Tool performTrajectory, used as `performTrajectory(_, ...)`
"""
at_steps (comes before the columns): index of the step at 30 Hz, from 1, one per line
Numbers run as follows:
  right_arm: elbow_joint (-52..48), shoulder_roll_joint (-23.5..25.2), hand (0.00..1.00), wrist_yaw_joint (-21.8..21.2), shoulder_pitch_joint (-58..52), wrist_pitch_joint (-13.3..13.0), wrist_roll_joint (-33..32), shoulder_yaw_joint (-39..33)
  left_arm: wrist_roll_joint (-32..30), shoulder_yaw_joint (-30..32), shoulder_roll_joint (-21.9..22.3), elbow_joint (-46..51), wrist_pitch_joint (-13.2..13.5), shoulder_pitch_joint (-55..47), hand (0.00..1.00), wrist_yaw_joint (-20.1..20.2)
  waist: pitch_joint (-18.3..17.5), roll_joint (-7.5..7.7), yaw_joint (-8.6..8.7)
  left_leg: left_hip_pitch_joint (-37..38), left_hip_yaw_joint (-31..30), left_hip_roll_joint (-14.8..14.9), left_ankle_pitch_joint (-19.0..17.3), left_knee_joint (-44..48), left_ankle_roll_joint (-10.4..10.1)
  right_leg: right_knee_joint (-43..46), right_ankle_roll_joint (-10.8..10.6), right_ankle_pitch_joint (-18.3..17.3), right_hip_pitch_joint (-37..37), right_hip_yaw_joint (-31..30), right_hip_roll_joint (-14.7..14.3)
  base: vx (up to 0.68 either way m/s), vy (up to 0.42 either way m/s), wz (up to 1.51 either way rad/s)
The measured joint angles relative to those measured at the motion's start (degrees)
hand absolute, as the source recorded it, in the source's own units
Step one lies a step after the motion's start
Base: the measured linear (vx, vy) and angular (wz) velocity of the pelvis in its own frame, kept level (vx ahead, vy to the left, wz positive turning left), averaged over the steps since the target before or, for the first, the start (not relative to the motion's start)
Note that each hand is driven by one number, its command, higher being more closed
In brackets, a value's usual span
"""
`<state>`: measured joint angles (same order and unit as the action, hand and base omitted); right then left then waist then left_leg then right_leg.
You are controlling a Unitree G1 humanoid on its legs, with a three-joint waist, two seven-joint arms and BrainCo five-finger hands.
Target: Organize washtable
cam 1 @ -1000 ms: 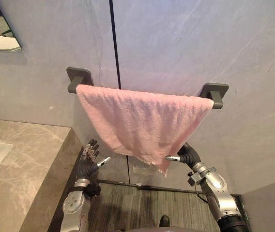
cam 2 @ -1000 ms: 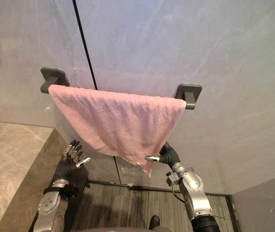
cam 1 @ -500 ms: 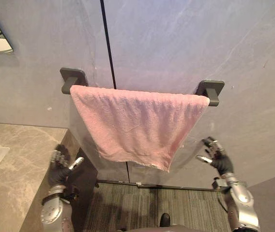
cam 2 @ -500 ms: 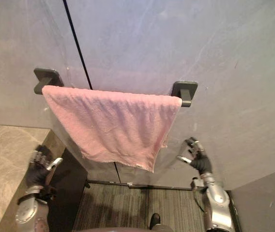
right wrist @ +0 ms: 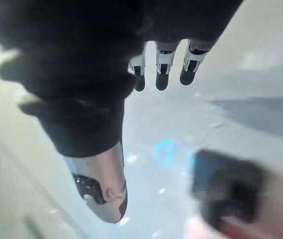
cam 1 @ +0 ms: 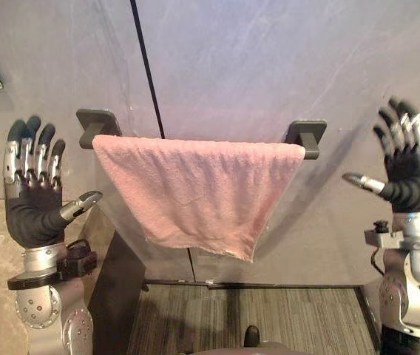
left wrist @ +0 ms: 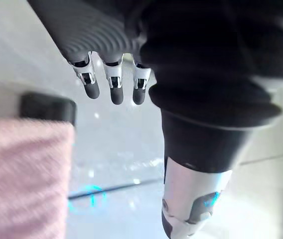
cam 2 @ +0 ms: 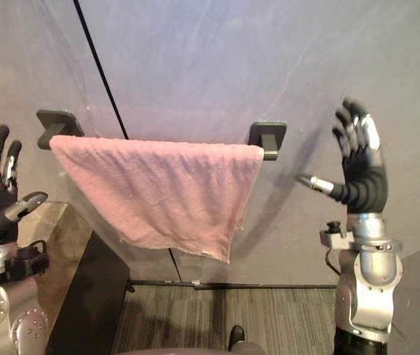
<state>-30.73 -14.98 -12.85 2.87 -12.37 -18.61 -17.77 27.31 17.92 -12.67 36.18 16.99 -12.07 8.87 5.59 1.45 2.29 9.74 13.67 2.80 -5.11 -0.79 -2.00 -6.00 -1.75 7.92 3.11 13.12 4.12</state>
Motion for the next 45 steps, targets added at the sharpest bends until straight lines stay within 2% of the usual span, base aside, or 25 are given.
performTrajectory(2,-3.10,-1.97,0.00,-1.78,2.44,-1.26,-3.94,4.61,2.59,-4.00,-3.51,2.85,-0.03,0.71,0.00,2.21,-0.09,-0.15,0.00,0.10,0.00,0.08,-0.01,0.02,-0.01,0.00,0.01,-0.01,0.24,0.01,-0.04,-0.05,-0.005,0.00)
performTrajectory(6,-3.75,-5.63,0.00,-5.31,5.59,-1.16,-9.66,15.11,6.08,-12.39,-10.86,6.20,-0.20,4.15,0.00,6.26,-0.40,-0.84,0.00,0.58,0.13,0.06,0.00,0.06,-0.01,0.00,0.02,0.01,0.68,-0.06,-0.11,0.00,0.001,-0.01)
performTrajectory(8,-3.75,-7.17,0.00,-7.80,7.11,-0.53,-13.30,21.30,8.31,-18.14,-14.92,6.96,-0.54,5.88,0.00,8.90,-0.57,-1.31,0.01,0.86,0.39,0.04,0.00,0.04,-0.01,0.02,0.05,0.05,0.86,-0.28,-0.13,-0.01,0.008,-0.04)
performTrajectory(10,-3.73,-8.13,0.00,-8.83,7.72,0.00,-14.81,24.64,9.41,-21.58,-16.82,6.94,-0.94,6.65,0.00,10.17,-0.57,-1.31,0.02,0.91,0.42,0.05,0.01,0.05,0.00,0.01,0.09,0.09,0.91,-0.32,-0.16,0.00,0.000,0.00)
performTrajectory(12,-3.69,-9.54,0.00,-11.02,8.85,1.50,-16.96,29.35,11.04,-26.30,-19.59,5.76,-2.53,7.27,0.00,12.58,-0.58,-1.31,0.11,1.04,0.56,0.05,0.01,0.10,0.00,0.01,0.17,0.17,1.00,-0.48,-0.19,-0.01,0.000,-0.02)
performTrajectory(14,-3.44,-10.48,0.00,-12.19,8.86,2.03,-18.05,32.36,11.90,-28.70,-20.75,3.93,-3.51,7.45,0.00,13.75,-0.58,-1.31,0.10,1.04,0.58,0.05,0.01,0.16,0.00,0.01,0.18,0.20,1.03,-0.50,-0.19,0.00,0.000,0.00)
performTrajectory(17,-0.57,-12.11,0.00,-14.63,8.89,4.49,-19.07,37.63,12.66,-32.46,-22.16,-0.06,-5.57,7.51,0.00,15.13,-0.60,-1.26,0.08,1.03,0.67,0.05,0.01,0.27,0.00,0.00,0.21,0.26,1.03,-0.63,-0.20,0.00,0.000,0.00)
performTrajectory(23,5.95,-13.99,0.00,-15.28,8.88,6.61,-19.75,40.81,12.44,-34.05,-22.20,-6.93,-6.12,6.80,0.00,16.00,-0.60,-1.26,0.02,0.90,0.75,0.09,0.01,0.35,-0.01,-0.02,0.21,0.26,0.84,-0.78,-0.26,0.00,0.000,0.00)
performTrajectory(25,9.46,-14.74,0.00,-15.99,8.83,7.70,-18.91,42.02,11.69,-34.40,-21.90,-10.27,-7.18,6.39,0.00,16.00,-0.60,-1.26,0.00,0.69,0.76,0.09,0.00,0.35,-0.01,-0.02,0.21,0.27,0.62,-0.79,-0.26,0.00,0.000,0.00)
performTrajectory(29,13.21,-14.37,0.00,-17.36,8.42,9.60,-15.98,44.96,7.56,-35.79,-20.15,-14.48,-8.78,5.73,0.00,16.61,-0.60,-1.26,-0.03,0.45,0.72,0.12,0.00,0.34,-0.01,-0.02,0.21,0.27,0.40,-0.75,-0.29,0.00,0.000,0.00)
performTrajectory(32,17.36,-13.05,0.00,-18.41,8.34,10.92,-13.12,45.71,3.17,-35.78,-16.85,-19.16,-10.18,5.24,0.00,17.28,-0.62,-1.23,-0.21,-0.56,0.66,0.09,0.00,0.57,0.00,-0.01,0.21,0.38,-0.45,-0.71,-0.23,0.00,0.000,0.00)
performTrajectory(36,21.67,-10.80,0.00,-18.70,7.69,11.00,-9.28,45.72,-1.14,-35.53,-12.37,-24.14,-10.63,5.18,0.00,17.12,-0.62,-1.27,-0.47,-0.97,0.49,0.14,0.00,0.70,0.00,0.00,0.21,0.38,-0.68,-0.49,-0.23,0.00,0.000,0.02)
performTrajectory(45,26.36,-7.62,0.00,-18.81,5.16,10.53,-2.51,44.50,-7.97,-31.69,-6.52,-29.15,-11.12,4.07,0.00,15.86,-0.73,-1.47,-0.42,-1.97,0.27,0.15,0.02,0.69,0.01,-0.01,0.19,0.34,-1.55,-0.25,-0.19,0.00,0.000,0.00)
